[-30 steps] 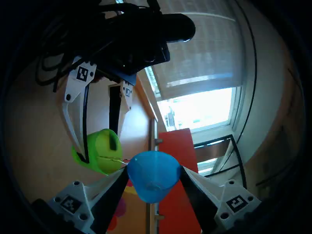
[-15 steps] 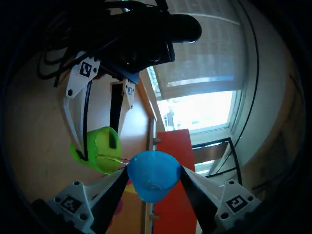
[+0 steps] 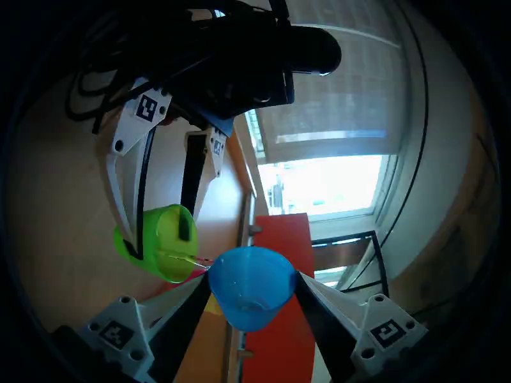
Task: Pour water
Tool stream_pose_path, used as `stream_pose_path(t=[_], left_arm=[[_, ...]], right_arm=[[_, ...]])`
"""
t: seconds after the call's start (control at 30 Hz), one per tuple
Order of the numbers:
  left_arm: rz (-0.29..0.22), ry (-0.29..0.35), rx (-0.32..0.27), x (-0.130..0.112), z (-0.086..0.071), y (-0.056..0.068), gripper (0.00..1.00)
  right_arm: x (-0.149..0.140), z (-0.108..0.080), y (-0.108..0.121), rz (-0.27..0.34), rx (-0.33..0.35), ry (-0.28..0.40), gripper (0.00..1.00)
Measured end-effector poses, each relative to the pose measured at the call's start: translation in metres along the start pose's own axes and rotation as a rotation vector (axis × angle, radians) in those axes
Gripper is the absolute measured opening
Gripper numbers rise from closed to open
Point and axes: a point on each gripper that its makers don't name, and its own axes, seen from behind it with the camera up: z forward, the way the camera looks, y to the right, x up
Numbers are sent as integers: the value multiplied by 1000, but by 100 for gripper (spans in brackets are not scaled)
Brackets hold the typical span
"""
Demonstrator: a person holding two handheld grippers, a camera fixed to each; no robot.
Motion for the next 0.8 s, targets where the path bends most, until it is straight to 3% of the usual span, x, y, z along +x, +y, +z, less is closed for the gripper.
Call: stream_pose_path(t=[0.8], left_arm=[[4,-4,-3,-1,1,1,86]], right_arm=[[6,-10,-6,-79,10,-9,93]])
